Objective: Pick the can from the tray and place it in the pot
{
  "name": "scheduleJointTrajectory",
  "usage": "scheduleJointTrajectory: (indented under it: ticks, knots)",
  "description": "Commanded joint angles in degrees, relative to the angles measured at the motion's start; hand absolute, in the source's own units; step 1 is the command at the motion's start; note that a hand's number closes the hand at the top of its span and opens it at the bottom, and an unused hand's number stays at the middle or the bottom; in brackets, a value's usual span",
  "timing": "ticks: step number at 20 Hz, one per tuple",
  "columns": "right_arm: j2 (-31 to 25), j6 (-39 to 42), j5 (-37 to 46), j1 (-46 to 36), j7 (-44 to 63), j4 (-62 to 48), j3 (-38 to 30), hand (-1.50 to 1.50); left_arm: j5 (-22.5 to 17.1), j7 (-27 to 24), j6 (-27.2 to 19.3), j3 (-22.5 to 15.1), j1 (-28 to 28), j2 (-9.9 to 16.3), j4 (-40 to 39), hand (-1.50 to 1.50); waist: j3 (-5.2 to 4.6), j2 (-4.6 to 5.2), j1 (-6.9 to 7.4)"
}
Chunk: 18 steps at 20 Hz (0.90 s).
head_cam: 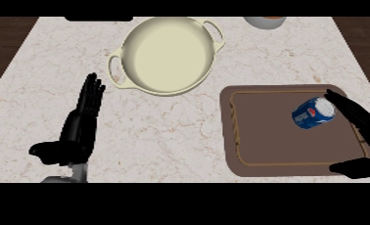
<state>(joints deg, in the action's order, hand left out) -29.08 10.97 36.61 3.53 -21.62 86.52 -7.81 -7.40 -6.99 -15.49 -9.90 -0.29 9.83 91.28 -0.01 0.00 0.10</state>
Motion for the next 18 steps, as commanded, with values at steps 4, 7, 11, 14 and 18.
scheduleJointTrajectory:
  ticks: [4,7,11,14,18]
  knots:
    - [1.7,-0.4,4.7,-6.7,-1.0,-7.1,-0.9,-1.50,0.8,1.0,2.9,3.0,-1.0,-0.9,-0.7,0.00,0.01,0.02,0.03]
    - [2.8,-1.8,5.4,-4.1,-3.3,-8.0,-1.8,-1.50,2.2,-2.5,2.5,3.4,-2.0,-3.6,-5.0,0.00,0.00,0.01,-0.16]
    - [5.7,-4.1,8.1,-8.1,-2.0,-12.1,-0.3,-1.50,3.3,-5.2,3.5,3.3,-0.1,-4.4,-5.9,0.00,0.00,0.04,-0.02]
    - [5.5,-4.7,8.0,-5.7,-5.5,-11.8,-1.0,-1.50,5.1,-2.6,3.1,1.2,2.3,-5.5,-0.8,0.00,0.01,-0.02,-0.08]
    - [7.5,-13.7,10.0,-8.4,-8.7,-12.9,-1.4,1.50,3.6,-3.1,4.3,3.3,2.2,-4.4,-1.4,0.00,0.01,0.00,0.02]
